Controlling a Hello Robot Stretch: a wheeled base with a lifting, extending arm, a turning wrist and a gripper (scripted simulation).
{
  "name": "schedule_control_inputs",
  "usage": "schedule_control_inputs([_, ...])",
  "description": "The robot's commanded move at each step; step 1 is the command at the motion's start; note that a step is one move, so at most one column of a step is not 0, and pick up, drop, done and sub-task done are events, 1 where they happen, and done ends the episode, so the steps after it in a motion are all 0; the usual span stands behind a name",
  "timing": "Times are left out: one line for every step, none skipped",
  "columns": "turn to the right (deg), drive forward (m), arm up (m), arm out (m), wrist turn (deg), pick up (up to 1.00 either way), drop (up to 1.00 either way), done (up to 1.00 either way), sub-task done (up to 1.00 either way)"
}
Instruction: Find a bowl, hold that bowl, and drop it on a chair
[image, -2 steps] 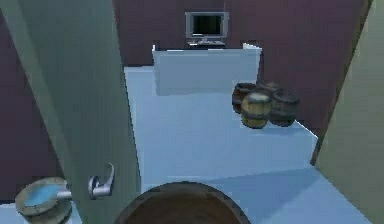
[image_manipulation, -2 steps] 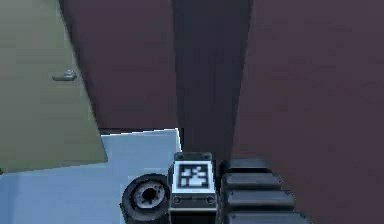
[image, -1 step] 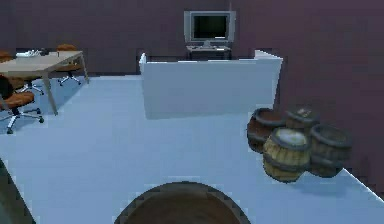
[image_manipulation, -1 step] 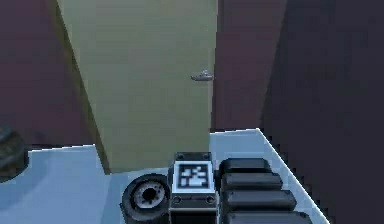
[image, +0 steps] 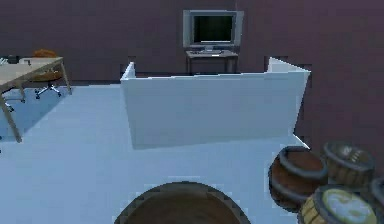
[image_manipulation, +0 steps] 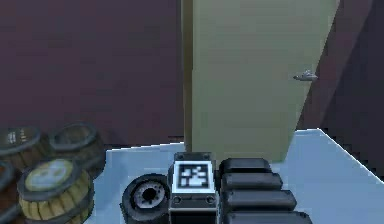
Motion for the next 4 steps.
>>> schedule_control_inputs([-45.0, 0.0, 0.0, 0.0, 0.0, 0.0, 0.0, 0.0, 0.0])
schedule_control_inputs([-6.0, 0.0, 0.0, 0.0, 0.0, 0.0, 0.0, 0.0, 0.0])
schedule_control_inputs([0.0, 0.35, 0.0, 0.0, 0.0, 0.0, 0.0, 0.0, 0.0])
schedule_control_inputs([-21.0, 0.0, 0.0, 0.0, 0.0, 0.0, 0.0, 0.0, 0.0])
